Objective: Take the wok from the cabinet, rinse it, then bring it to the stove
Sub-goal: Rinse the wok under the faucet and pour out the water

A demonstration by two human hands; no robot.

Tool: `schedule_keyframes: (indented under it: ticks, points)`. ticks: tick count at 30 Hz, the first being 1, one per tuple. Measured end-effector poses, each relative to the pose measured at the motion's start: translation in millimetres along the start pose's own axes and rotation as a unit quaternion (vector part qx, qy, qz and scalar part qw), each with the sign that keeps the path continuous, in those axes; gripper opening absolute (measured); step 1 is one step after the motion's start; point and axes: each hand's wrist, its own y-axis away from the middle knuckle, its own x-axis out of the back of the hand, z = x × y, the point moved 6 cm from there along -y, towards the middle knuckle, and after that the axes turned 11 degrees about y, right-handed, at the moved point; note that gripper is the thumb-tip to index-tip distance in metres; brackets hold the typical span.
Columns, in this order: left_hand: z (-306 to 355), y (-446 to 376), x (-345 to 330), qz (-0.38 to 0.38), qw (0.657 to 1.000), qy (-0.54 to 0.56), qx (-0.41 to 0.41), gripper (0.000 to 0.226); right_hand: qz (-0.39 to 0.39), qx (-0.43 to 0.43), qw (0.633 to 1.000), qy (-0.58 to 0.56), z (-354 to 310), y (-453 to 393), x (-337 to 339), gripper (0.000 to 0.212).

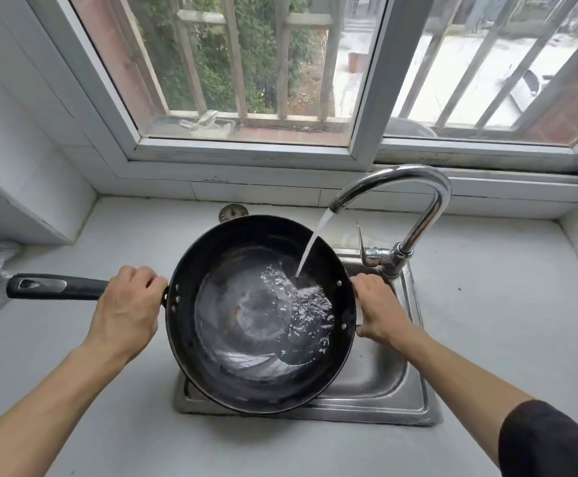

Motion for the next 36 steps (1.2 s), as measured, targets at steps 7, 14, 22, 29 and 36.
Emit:
schedule_keyframes:
  ticks: [7,14,22,29,36]
  points:
    - [-4.9,-12.4,0.4,0.046,0.999,0.007,-0.01,0.019,0.073,-0.02,0.997,0.014,3.8,3.2,15.1,0.072]
    - [-10.2,-21.9,-12.6,0.094,0.995,0.041,-0.021,0.024,0.116,-0.043,0.992,0.036,14.4,5.9,28.6,0.072]
    - [-5.5,-39.2,-31.0,0.114,0.99,0.077,-0.021,0.024,0.127,-0.085,0.985,0.076,32.2,9.8,46.6,0.082]
    - [1.0,-56.1,-48.3,0.125,0.985,0.113,-0.021,0.025,0.175,-0.095,0.976,0.091,42.4,13.1,64.3,0.07]
    - [14.4,-66.3,-67.6,0.132,0.98,0.144,-0.03,0.018,0.187,-0.11,0.971,0.102,53.6,27.6,72.6,0.081]
